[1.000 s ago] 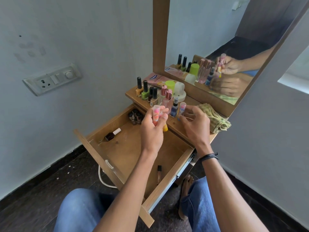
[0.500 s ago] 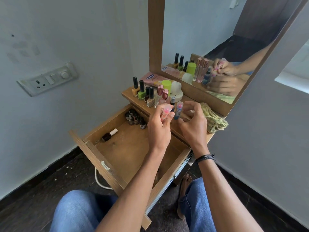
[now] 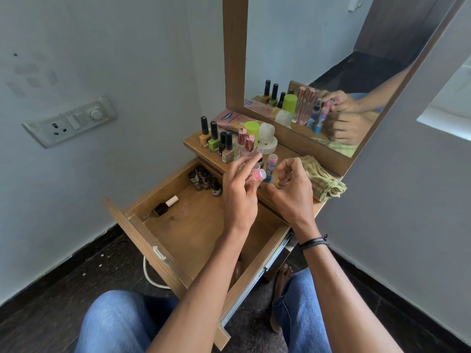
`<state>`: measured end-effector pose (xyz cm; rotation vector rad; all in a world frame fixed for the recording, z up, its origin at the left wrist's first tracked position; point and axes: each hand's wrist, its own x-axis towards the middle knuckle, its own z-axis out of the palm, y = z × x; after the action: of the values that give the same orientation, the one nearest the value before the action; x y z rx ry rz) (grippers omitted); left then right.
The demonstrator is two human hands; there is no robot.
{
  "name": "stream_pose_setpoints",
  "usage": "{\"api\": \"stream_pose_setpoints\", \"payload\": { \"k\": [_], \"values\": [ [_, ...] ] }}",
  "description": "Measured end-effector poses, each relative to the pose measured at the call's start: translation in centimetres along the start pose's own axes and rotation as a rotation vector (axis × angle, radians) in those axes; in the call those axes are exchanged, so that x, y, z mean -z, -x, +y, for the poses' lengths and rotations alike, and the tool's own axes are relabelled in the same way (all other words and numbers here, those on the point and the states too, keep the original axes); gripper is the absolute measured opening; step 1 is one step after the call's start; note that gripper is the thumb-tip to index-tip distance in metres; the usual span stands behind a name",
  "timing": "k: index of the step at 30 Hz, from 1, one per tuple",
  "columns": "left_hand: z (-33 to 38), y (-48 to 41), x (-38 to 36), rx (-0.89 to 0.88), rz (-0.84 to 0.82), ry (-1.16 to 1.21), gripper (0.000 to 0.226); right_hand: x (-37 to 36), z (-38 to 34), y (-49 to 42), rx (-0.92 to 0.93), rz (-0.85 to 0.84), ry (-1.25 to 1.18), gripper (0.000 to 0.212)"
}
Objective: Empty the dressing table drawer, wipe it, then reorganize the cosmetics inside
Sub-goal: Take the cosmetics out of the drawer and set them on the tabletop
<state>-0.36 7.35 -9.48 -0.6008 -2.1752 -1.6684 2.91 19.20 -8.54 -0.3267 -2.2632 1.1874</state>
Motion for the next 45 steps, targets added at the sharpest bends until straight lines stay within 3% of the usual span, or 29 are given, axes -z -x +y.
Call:
{"api": "stream_pose_setpoints", "payload": {
  "k": [15,24,34,40,45],
  "values": [
    [-0.9,1.0,-0.8,0.033,0.022,-0.033,0.069,-0.1,0.0,-0.1,-0.048,0.009,0.063,0.038],
    [-0.8,1.7,-1.1,0.066,0.086,-0.179,0.053,0.0,0.0,-0.3,-0.1,-0.001,0.017,0.037],
    [-0.4,1.9,-1.3,0.122,0.087,-0.296,0.053,-0.1,-0.1,-0.3,-0.085,-0.019,0.056,0.04],
    [-0.4,2.8,-0.4,0.149,0.109,-0.208,0.057,0.6,-1.0,0.2,-0.066,0.042,-0.187,0.024],
    [-0.2,2.9,0.1,0.105,0.103,-0.179,0.053,1.6,-1.1,1.1,0.017,-0.127,-0.421,0.026]
  ]
}}
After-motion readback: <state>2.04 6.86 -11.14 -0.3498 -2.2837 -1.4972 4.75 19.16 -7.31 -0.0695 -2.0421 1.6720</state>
